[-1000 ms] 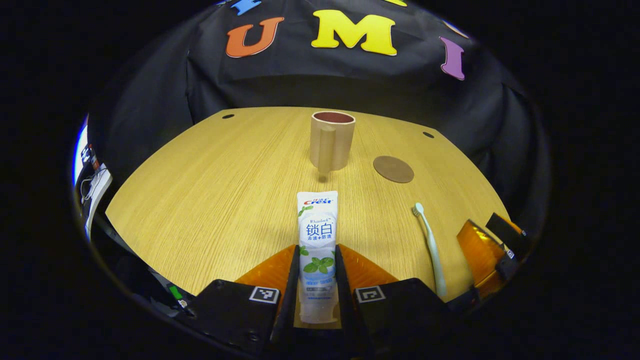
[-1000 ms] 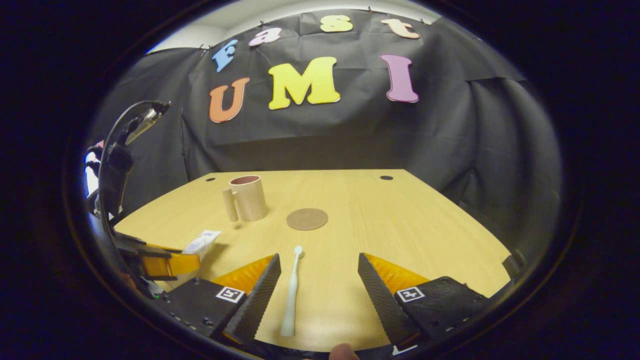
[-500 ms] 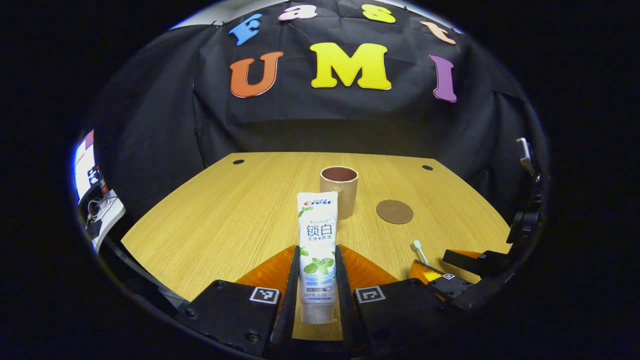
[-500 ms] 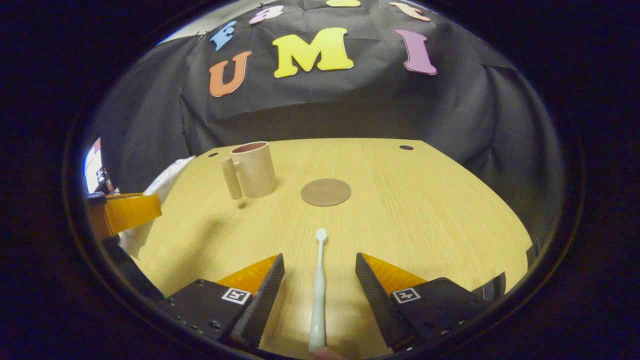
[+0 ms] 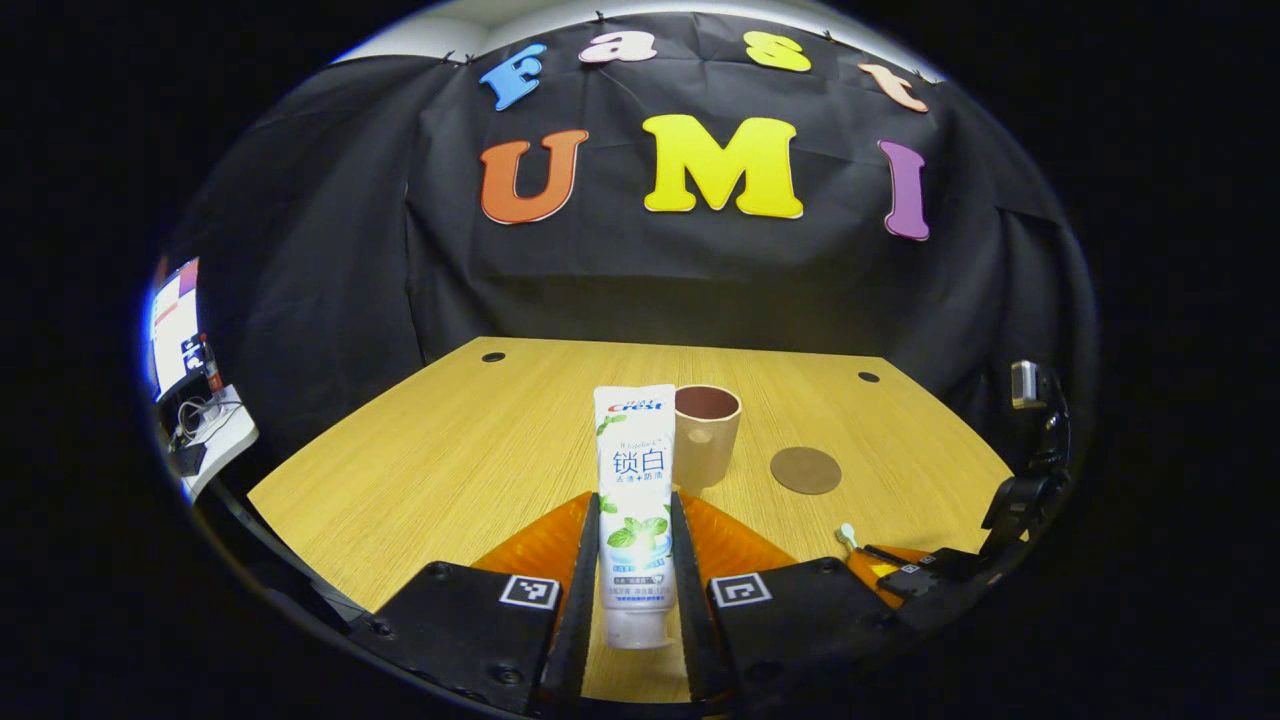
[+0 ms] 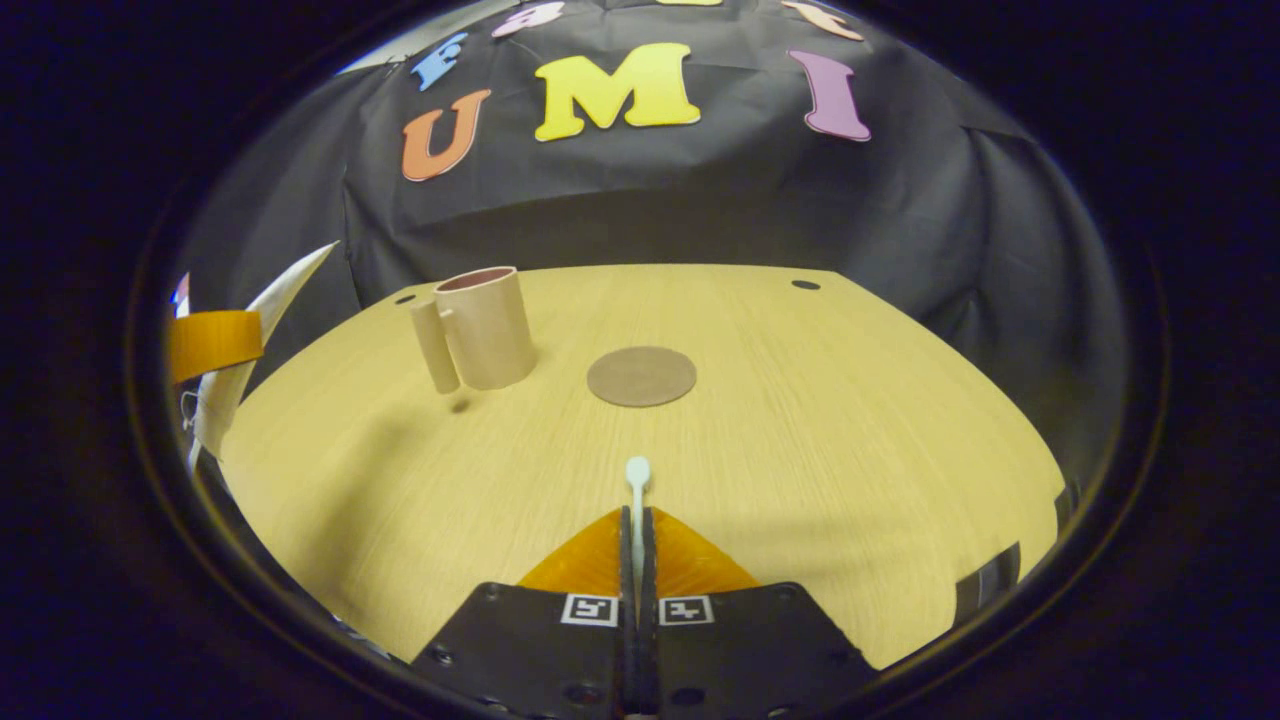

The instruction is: Put the toothbrush and toothpaste on the desktop into the cup, then pick up the cup and place it on the coaster on the desktop.

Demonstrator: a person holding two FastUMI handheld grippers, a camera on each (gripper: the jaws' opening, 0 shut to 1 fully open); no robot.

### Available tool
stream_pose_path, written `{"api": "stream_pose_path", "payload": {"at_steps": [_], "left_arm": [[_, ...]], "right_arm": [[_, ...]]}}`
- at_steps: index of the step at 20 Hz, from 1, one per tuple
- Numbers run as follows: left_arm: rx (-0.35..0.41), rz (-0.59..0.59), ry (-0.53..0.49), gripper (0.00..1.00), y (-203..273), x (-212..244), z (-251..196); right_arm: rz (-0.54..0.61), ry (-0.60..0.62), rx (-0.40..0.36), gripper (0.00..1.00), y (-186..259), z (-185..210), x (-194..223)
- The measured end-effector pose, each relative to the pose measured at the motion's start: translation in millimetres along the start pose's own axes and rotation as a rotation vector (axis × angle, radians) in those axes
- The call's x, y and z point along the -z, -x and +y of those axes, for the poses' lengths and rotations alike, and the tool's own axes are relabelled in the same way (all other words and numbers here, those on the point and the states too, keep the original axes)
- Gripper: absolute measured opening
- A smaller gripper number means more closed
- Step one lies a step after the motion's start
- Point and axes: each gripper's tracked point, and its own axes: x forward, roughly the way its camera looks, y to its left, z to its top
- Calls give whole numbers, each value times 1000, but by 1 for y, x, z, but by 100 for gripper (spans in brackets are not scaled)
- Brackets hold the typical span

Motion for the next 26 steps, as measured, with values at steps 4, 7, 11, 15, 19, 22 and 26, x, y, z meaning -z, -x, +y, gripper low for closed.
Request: {"api": "stream_pose_path", "payload": {"at_steps": [4, 7, 11, 15, 19, 22, 26], "left_arm": [[-7, -60, 31, 41, -13, -27, 7], [10, -110, 44, 41, -33, -54, 1], [9, -174, 29, 41, -61, -90, -3], [43, -302, -6, 41, -87, -132, -23], [137, -333, 17, 41, -121, -136, -54], [134, -313, 13, 41, -143, -129, -57], [130, -280, 11, 42, -155, -120, -60]], "right_arm": [[-12, -10, -46, 0, 10, 2, -5], [-76, -24, -77, 0, 26, 0, -24], [-151, -52, -111, 0, 50, -7, -48], [-225, -84, -134, 0, 73, -22, -72], [-274, -91, -142, 0, 88, -34, -84], [-318, -84, -129, 0, 99, -45, -93], [-332, -106, -131, 2, 102, -56, -97]]}}
